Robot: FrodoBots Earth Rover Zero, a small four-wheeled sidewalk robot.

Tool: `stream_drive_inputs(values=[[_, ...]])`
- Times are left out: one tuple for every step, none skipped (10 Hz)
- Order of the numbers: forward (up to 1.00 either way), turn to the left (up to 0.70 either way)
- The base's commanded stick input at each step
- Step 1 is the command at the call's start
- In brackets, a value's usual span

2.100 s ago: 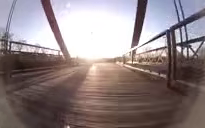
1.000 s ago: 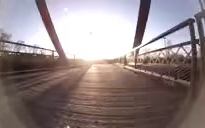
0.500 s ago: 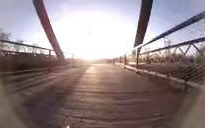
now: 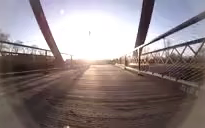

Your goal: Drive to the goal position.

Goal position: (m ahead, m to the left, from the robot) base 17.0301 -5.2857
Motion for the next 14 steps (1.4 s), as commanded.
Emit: stream_drive_inputs(values=[[0.00, 0.00], [0.00, 0.00], [0.00, 0.00], [0.06, 0.00], [0.45, 0.00], [0.45, 0.00], [0.45, 0.00], [0.45, 0.00], [0.45, 0.00], [0.45, 0.00], [0.45, 0.00], [0.52, 0.00], [0.70, 0.00], [0.70, 0.00]])
